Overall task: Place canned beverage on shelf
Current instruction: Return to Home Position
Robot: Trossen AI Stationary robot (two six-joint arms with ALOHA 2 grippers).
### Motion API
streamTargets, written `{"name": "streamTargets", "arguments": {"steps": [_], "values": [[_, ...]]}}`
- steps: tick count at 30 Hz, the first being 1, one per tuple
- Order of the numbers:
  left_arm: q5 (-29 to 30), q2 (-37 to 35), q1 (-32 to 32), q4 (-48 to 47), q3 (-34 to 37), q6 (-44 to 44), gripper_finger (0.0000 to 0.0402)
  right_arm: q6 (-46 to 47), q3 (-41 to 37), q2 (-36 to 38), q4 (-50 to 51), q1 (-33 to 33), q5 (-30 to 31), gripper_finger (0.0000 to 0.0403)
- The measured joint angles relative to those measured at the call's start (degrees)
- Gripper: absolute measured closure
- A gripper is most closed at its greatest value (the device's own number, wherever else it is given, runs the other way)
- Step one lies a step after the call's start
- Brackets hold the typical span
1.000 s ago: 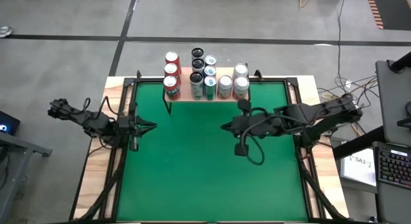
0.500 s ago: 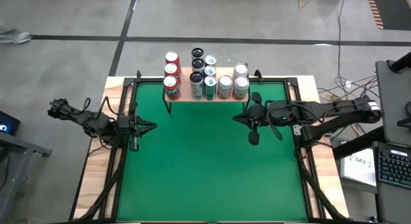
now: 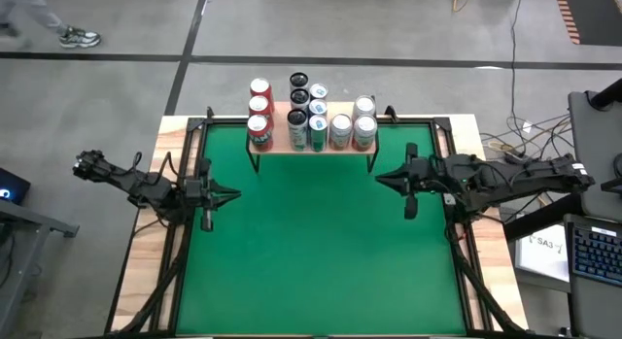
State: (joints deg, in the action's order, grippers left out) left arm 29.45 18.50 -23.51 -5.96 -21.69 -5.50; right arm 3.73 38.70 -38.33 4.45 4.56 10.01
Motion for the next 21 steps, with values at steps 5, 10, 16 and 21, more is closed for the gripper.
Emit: {"name": "streamTargets", "arguments": {"steps": [5, 10, 16, 21], "values": [[0.0, -1.12, 0.0, 0.9, 2.63, 0.2, 0.0389, 1.14, -6.28, 6.41, -2.79, 0.0, 0.03, 0.0394], [-0.02, -2.88, 0.0, 6.58, 7.94, 0.26, 0.0389, 2.43, -12.39, 12.06, -5.44, 0.0, 0.02, 0.0394], [0.0, -5.51, 0.0, 14.32, 14.77, 0.26, 0.0389, 2.81, -18.66, 18.15, -8.05, 0.0, 0.03, 0.0394], [0.02, -8.07, 0.0, 20.66, 20.7, 0.48, 0.0389, 2.45, -24.56, 23.0, -12.18, 0.0, 0.05, 0.0394]]}}
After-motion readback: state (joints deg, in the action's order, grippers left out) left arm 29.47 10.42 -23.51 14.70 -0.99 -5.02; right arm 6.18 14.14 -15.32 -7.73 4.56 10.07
